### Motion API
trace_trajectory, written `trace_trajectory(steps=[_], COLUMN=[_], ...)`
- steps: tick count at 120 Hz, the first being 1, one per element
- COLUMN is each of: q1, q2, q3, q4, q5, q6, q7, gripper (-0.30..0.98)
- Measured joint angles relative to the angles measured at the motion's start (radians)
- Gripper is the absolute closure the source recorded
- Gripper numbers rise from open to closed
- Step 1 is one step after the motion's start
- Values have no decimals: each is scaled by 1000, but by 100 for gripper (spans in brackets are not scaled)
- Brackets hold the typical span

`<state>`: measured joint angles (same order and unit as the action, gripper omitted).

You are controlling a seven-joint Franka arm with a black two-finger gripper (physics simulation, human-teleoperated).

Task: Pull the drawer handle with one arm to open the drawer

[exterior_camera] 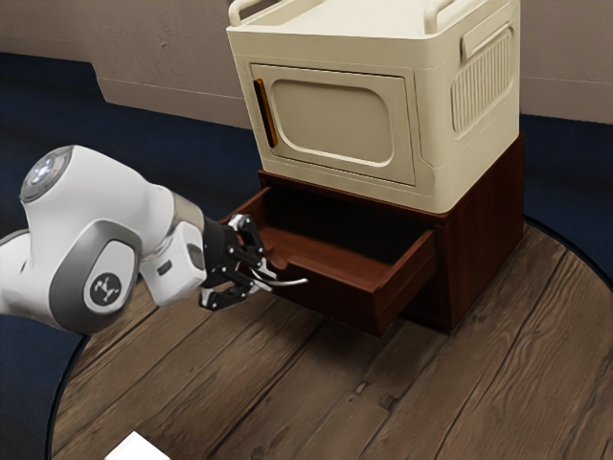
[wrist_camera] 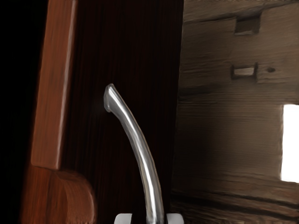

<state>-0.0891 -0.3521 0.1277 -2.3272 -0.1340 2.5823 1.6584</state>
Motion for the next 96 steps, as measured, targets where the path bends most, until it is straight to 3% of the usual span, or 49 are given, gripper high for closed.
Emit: trace_trajectory(steps=[67,81,96], q1=[23,37,38], q2=[-165,-246,-256], q3=[1,1,2], q4=[-50,-21,38], q5=[42,125,166], q6=[-70,-213,-378], q7=[0,1,9], gripper=[67,48,26])
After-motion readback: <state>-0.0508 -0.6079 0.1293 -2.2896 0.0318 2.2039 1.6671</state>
